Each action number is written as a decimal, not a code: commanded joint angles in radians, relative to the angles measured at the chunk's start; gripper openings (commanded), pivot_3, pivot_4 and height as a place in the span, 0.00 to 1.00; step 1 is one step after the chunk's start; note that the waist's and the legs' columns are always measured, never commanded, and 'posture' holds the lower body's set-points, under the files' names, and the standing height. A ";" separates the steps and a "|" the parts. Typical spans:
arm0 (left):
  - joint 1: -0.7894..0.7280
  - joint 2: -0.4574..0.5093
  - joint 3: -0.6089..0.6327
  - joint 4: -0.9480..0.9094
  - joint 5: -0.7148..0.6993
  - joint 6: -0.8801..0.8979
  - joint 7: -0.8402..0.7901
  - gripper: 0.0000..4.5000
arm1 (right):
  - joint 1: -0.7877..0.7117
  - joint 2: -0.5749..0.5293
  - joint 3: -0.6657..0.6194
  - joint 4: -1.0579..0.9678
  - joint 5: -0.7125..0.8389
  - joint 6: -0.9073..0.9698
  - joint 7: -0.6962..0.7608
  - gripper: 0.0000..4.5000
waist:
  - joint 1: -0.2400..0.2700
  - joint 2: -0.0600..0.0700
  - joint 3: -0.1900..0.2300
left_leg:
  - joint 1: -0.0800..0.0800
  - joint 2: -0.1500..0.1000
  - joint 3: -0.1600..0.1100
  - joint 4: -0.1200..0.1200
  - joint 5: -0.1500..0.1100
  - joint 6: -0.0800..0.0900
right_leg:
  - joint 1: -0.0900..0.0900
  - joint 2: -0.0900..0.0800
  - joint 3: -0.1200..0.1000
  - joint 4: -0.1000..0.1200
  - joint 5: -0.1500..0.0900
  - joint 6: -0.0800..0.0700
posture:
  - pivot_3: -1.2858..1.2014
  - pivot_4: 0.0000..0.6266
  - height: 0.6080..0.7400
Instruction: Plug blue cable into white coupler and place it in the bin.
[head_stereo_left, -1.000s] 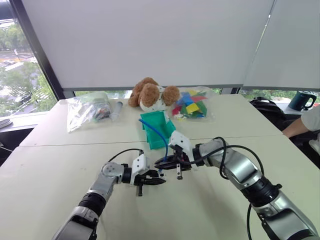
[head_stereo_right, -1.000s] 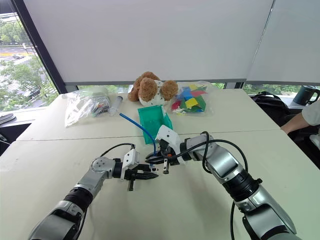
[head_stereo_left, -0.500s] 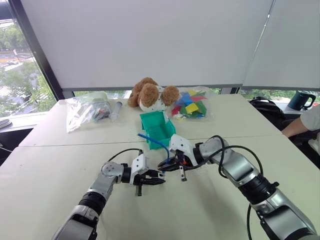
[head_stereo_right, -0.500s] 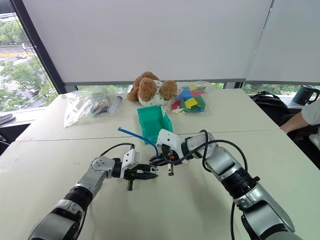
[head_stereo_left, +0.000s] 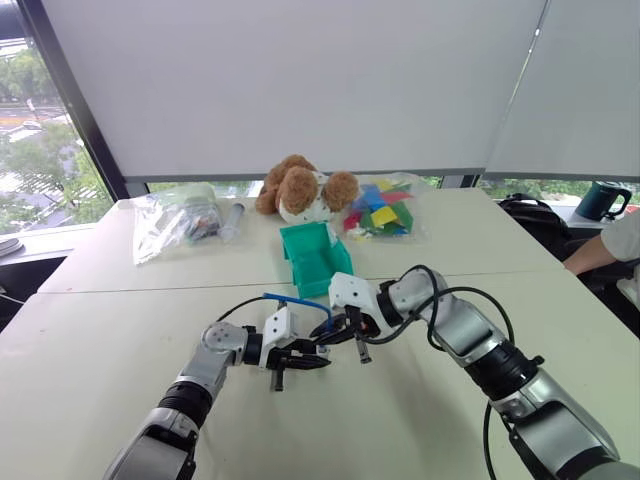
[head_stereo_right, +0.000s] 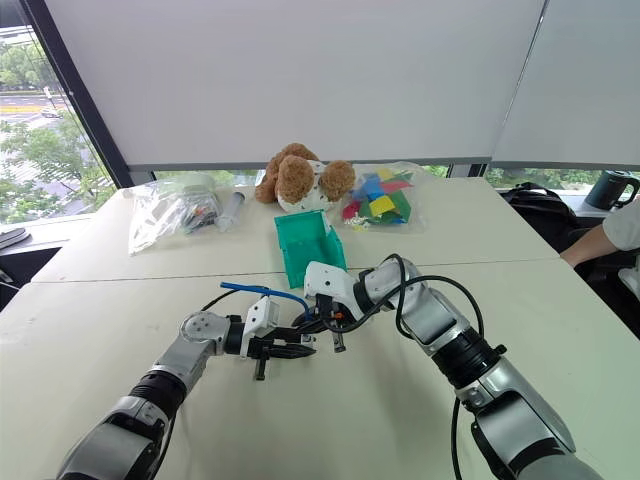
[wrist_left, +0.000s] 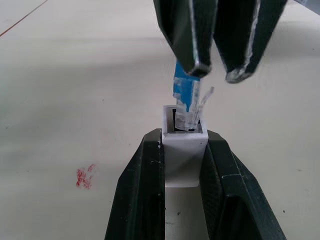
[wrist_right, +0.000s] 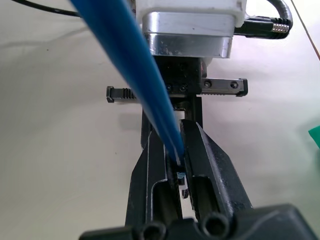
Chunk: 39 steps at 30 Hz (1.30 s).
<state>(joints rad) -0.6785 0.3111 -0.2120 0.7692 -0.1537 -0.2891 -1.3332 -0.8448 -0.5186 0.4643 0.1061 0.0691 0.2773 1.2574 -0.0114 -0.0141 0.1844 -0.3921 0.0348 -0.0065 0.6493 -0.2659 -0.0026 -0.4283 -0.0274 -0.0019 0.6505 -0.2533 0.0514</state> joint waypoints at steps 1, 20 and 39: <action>0.010 0.005 0.001 -0.004 0.016 0.008 0.002 0.08 | -0.049 0.004 -0.006 0.009 -0.015 -0.037 0.032 0.00 | 0.000 0.000 0.000 | 0.000 0.000 0.000 0.000 0.000 0.000 | 0.000 0.000 0.000 0.000 0.000 0.000 | 0.52 0.24 1.00; 0.018 0.007 0.000 -0.017 0.017 0.011 0.007 0.08 | -0.039 0.026 0.015 0.026 -0.072 -0.091 0.109 0.00 | 0.000 0.000 0.000 | 0.000 0.000 0.000 0.000 0.000 0.000 | 0.000 0.000 0.000 0.001 0.000 0.000 | 0.52 0.24 1.00; 0.030 0.007 -0.002 -0.029 0.021 0.012 0.015 0.08 | -0.096 0.065 0.014 0.163 -0.076 -0.116 0.187 0.00 | 0.000 0.000 0.000 | 0.001 0.000 0.000 0.001 0.000 0.000 | 0.000 0.000 0.000 0.002 0.000 0.000 | 0.52 0.24 1.00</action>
<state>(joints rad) -0.6626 0.3139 -0.2118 0.7448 -0.1506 -0.2844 -1.3196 -0.9206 -0.4629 0.4831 0.2389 -0.0122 0.1663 1.4347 -0.0114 -0.0139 0.1843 -0.3908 0.0348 -0.0064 0.6500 -0.2658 -0.0026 -0.4278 -0.0275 -0.0018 0.6523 -0.2532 0.0513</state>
